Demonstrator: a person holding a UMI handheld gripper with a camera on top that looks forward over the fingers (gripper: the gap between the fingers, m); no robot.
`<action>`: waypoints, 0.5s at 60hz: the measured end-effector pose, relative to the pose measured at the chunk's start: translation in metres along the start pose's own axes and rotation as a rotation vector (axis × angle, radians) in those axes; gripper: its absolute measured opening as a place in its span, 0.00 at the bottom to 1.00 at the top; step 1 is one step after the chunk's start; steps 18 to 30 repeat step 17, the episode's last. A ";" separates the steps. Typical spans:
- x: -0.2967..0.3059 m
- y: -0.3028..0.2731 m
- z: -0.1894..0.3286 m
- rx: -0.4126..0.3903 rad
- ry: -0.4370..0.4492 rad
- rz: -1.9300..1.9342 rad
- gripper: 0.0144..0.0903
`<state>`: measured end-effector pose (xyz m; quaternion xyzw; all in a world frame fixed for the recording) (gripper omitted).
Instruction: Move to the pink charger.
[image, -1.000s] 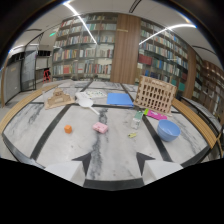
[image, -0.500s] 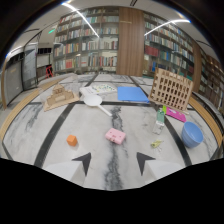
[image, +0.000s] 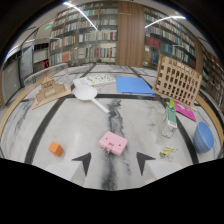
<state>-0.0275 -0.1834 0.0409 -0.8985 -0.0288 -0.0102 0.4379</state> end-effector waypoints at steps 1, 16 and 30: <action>0.001 0.001 0.001 -0.002 0.002 -0.001 0.94; 0.001 0.003 0.007 -0.018 -0.008 -0.003 0.94; 0.001 0.003 0.008 -0.019 -0.009 -0.002 0.94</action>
